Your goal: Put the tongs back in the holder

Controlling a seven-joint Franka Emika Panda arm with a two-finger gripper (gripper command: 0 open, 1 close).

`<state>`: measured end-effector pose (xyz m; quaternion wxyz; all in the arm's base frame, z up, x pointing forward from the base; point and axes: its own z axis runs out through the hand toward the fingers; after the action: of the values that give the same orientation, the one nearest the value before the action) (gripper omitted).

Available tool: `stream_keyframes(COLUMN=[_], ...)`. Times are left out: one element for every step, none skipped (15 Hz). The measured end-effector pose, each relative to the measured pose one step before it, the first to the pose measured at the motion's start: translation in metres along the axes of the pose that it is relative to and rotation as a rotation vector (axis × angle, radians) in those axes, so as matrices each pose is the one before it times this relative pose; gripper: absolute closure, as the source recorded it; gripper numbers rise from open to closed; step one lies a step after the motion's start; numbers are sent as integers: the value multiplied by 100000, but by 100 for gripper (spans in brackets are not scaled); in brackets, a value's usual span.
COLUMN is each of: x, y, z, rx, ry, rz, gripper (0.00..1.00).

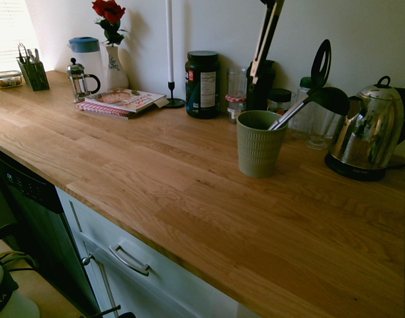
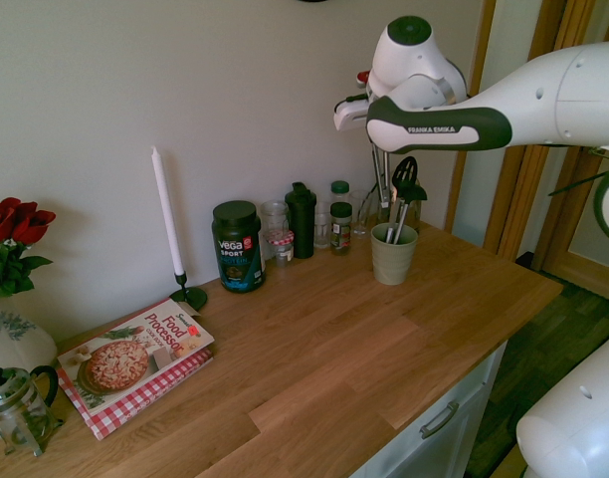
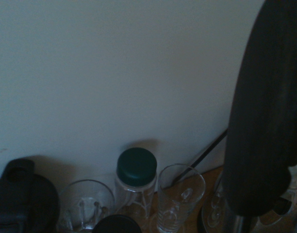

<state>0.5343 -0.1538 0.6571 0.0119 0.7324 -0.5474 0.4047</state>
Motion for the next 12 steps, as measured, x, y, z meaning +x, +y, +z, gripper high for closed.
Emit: stream_keyframes(x=[51,35,-1,-139,-272,-379,-554,-804,-961,-753,-584,-217], y=[217,230,288,308,351,308,340,227,218,89,89,227], z=[988,761,898,1166,1334,1349,1261,1233,1154,811,497,304], rx=[-340,-727,-1172,-1222,-1069,-1004,-1263,-1030,-903,-630,-641,-563], ry=[-82,-294,-470,-676,-807,-886,-1245,-1706,-1608,-1142,-855,-414], rz=[207,194,171,56,-10,-101,-277,-417,-746,-457,-384,-104], gripper=[100,100,100,100,100,100,100,100,100,100,100,100])
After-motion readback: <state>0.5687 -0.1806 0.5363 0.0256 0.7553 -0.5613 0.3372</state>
